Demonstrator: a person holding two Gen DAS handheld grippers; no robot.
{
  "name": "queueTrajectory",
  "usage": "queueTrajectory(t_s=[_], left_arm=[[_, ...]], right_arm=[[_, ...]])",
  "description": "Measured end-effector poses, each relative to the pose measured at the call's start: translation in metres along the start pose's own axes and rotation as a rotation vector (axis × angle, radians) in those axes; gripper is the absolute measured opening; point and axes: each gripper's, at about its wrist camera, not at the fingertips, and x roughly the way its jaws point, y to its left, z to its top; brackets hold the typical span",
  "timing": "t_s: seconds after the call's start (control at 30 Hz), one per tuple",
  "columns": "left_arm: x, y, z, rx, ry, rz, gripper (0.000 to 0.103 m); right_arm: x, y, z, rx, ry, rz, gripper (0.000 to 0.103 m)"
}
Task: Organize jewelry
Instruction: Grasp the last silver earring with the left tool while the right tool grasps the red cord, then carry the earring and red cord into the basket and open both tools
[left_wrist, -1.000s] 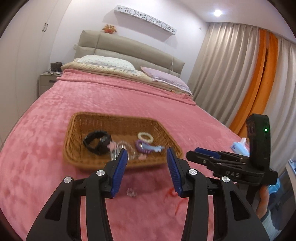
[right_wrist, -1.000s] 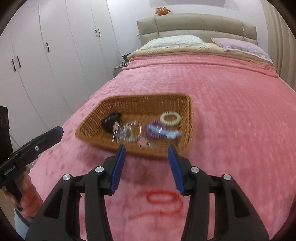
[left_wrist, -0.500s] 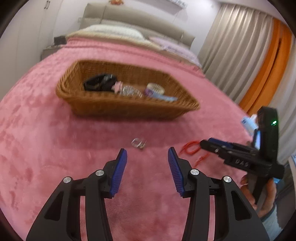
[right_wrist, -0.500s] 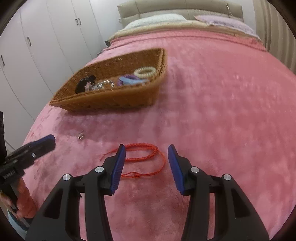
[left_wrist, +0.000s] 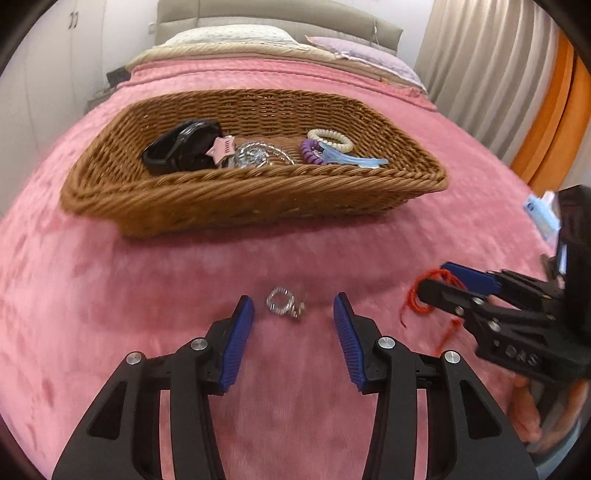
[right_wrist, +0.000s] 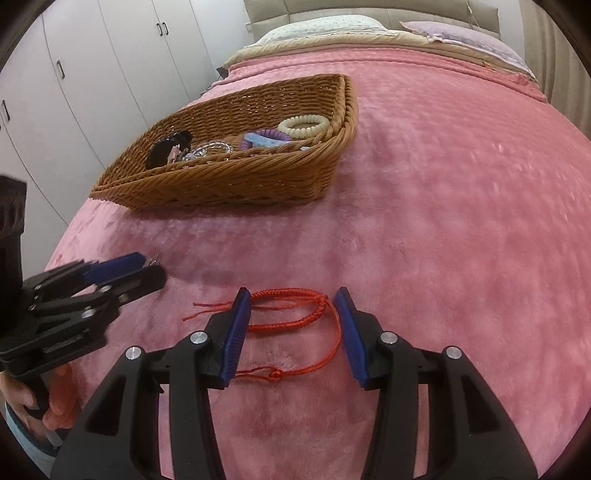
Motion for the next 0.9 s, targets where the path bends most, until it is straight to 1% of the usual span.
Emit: queueTrajectory(t_s=[0.1,0.17,0.2,0.23,0.27,0.3,0.33,0.37,0.4,0.43,0.5,0.63,0.73,0.9], left_arm=[[0.004,-0.01,0.001,0.056,-0.013,0.059,0.043],[0.0,-0.013,-0.003,0.074,-0.028,0.07,0.043],[-0.002,-0.011,-0.005,0.072,-0.032,0.064,0.043],[-0.004,-0.01,-0.006,0.066,-0.034,0.056,0.043],[-0.006,-0.007,-0.007,0.057,-0.035,0.043,0.043],[-0.007,-0.006,-0.007,0.048,-0.038,0.038,0.042],[-0.007,-0.006,-0.008,0.045,-0.04,0.04,0.037],[-0.007,-0.005,-0.008,0.041,-0.042,0.046,0.034],[-0.007,-0.005,-0.007,0.041,-0.044,0.045,0.025],[-0.007,-0.006,-0.006,0.04,-0.047,0.039,0.013],[-0.009,-0.007,-0.007,0.042,-0.061,0.025,0.01],[-0.012,-0.012,-0.009,0.069,-0.089,0.017,0.009],[-0.019,-0.014,-0.012,0.077,-0.125,0.005,0.009],[-0.036,-0.014,-0.013,0.065,-0.203,-0.015,0.009]], right_arm=[[0.003,0.009,-0.001,-0.036,-0.006,-0.04,0.044],[0.005,0.017,-0.002,-0.072,-0.012,-0.063,0.039],[0.005,0.02,-0.002,-0.084,-0.011,-0.06,0.033],[0.005,0.021,-0.003,-0.09,-0.009,-0.056,0.026],[0.006,0.022,-0.003,-0.097,-0.007,-0.049,0.022],[0.005,0.024,-0.004,-0.104,-0.008,-0.042,0.016],[0.004,0.024,-0.004,-0.109,-0.01,-0.04,0.012],[0.004,0.025,-0.005,-0.116,-0.012,-0.04,0.01],[0.004,0.026,-0.005,-0.12,-0.014,-0.039,0.007],[0.003,0.027,-0.006,-0.124,-0.017,-0.037,0.006],[0.001,0.028,-0.006,-0.125,-0.026,-0.031,0.005],[-0.007,0.029,-0.01,-0.125,-0.063,-0.021,0.005],[-0.015,0.03,-0.011,-0.131,-0.091,-0.013,0.005],[-0.032,0.029,-0.012,-0.129,-0.158,0.022,0.005]])
